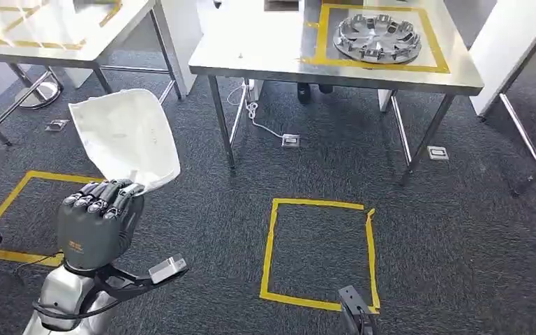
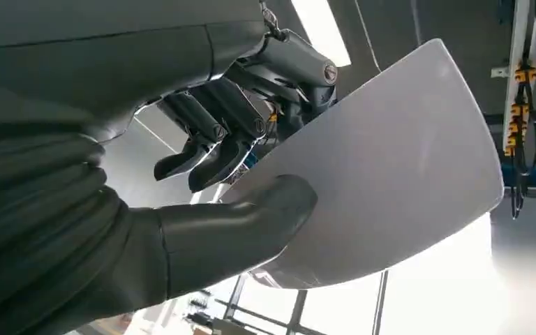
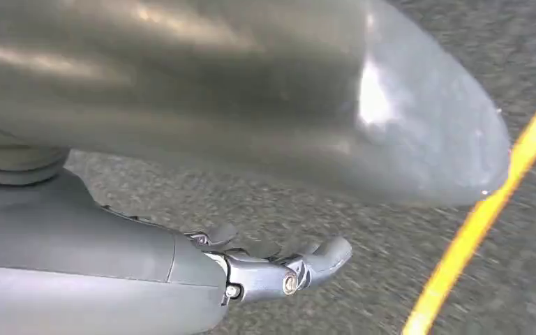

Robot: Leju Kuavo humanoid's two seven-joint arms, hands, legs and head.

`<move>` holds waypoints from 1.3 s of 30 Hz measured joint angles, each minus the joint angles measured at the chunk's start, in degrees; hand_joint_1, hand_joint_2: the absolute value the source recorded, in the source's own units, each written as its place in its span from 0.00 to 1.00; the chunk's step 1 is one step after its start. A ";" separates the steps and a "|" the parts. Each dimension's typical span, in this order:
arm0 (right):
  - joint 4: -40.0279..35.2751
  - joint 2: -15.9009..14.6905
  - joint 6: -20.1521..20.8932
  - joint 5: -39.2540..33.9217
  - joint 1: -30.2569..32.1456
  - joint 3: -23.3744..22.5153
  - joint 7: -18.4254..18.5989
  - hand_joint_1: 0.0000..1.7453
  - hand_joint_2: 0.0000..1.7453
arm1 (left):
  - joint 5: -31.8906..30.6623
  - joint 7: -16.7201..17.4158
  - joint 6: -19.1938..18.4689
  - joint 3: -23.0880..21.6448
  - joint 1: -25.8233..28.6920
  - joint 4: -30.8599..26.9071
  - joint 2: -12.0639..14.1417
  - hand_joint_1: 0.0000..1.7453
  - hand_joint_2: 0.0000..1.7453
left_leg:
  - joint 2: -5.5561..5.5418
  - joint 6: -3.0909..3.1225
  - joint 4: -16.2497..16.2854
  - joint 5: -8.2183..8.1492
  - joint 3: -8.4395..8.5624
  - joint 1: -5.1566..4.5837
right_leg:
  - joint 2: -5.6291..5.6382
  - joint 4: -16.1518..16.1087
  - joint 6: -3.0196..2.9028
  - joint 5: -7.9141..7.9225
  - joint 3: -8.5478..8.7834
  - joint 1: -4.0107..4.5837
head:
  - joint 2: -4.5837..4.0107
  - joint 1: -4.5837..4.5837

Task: Take the parts from the cabinet and place them on the table.

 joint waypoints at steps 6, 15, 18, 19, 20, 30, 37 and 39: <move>0.00 -0.09 0.04 -0.50 -0.42 -0.83 0.07 0.00 0.00 | -0.39 0.20 -0.39 -0.04 0.28 -0.94 -0.33 1.00 1.00 | 0.07 1.83 -1.87 5.41 1.12 0.01 | -0.05 0.75 2.20 -3.46 1.91 0.11 | 0.00 0.00; 0.00 -0.07 0.18 -0.74 -0.52 -1.36 0.22 0.00 0.00 | -2.16 0.83 -1.66 -0.04 0.80 -1.51 -1.09 1.00 1.00 | 2.78 2.67 -1.99 1.20 5.83 -0.44 | -3.60 3.14 2.15 4.47 -6.88 0.43 | 0.00 0.46; 0.00 -0.04 0.17 -0.81 -0.96 -1.38 0.22 0.00 0.00 | -2.69 0.87 -2.19 -0.04 0.81 -1.88 -1.16 1.00 1.00 | 3.90 1.72 -1.92 0.36 6.29 -0.97 | -4.50 1.07 1.11 4.24 -6.49 1.11 | 0.00 0.39; 0.00 -0.07 0.18 -0.81 -0.90 -1.40 0.22 0.00 0.00 | -2.71 0.87 -2.21 -0.04 0.82 -1.90 -1.22 1.00 1.00 | 4.59 1.48 -2.12 0.25 6.51 -0.88 | -3.81 1.07 0.86 4.23 -6.63 1.17 | 0.00 0.37; 0.00 -0.04 0.18 -0.81 -0.88 -1.40 0.22 0.00 0.00 | -2.71 0.90 -2.21 -0.04 0.79 -1.99 -1.27 1.00 1.00 | 5.24 1.16 -2.12 0.01 6.79 -1.07 | -3.10 0.67 0.52 4.45 -6.28 0.97 | 0.00 0.42; 0.00 -0.02 0.37 -1.53 -0.68 -1.71 0.06 0.00 0.00 | -3.10 0.19 -4.44 -0.04 1.37 -2.62 -1.20 1.00 1.00 | -1.92 -0.45 1.53 0.44 5.00 0.59 | 3.57 0.72 0.33 4.69 -5.56 -0.26 | 0.00 0.07; 0.00 0.04 0.74 -1.49 -0.44 -2.40 0.11 0.00 0.00 | -3.04 -1.62 -5.64 -0.07 1.02 -2.82 -1.90 1.00 1.00 | -1.37 1.78 -3.24 1.13 7.08 0.49 | 3.48 1.33 3.00 4.46 -6.78 -0.40 | 0.00 0.24; 0.00 0.04 0.79 -1.48 -0.75 -2.40 0.11 0.00 0.00 | -3.04 -1.73 -5.64 -0.07 1.02 -3.02 -2.10 1.00 1.00 | -0.05 2.24 -3.33 1.14 6.96 0.26 | -0.18 9.06 3.48 -0.05 -10.61 -0.28 | 0.00 0.66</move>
